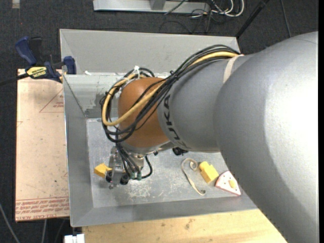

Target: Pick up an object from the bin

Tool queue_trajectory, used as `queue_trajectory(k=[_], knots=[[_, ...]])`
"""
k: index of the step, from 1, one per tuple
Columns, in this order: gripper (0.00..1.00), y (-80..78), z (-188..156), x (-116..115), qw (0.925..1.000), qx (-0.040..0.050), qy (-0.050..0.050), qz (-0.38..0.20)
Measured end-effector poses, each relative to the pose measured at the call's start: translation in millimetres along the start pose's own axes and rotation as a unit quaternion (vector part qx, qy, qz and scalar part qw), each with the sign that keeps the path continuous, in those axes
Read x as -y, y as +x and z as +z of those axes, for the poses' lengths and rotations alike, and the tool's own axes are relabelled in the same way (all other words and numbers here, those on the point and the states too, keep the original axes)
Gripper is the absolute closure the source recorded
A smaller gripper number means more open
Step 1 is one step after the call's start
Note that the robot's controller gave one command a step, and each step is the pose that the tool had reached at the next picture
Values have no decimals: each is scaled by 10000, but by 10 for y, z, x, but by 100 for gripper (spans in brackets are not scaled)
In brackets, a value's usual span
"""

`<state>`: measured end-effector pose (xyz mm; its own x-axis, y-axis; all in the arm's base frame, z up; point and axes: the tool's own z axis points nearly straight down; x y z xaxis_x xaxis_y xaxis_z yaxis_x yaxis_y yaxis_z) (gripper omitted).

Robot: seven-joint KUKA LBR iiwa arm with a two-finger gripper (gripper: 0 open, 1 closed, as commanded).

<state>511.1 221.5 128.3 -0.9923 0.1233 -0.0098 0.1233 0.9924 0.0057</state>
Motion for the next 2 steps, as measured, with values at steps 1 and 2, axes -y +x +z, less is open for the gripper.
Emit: queue_trajectory(k=[1,2], knots=[[100,166,-225,-92,9998,-60,35,-212],[100,78,-871,-8,9995,-62,31,-303]])
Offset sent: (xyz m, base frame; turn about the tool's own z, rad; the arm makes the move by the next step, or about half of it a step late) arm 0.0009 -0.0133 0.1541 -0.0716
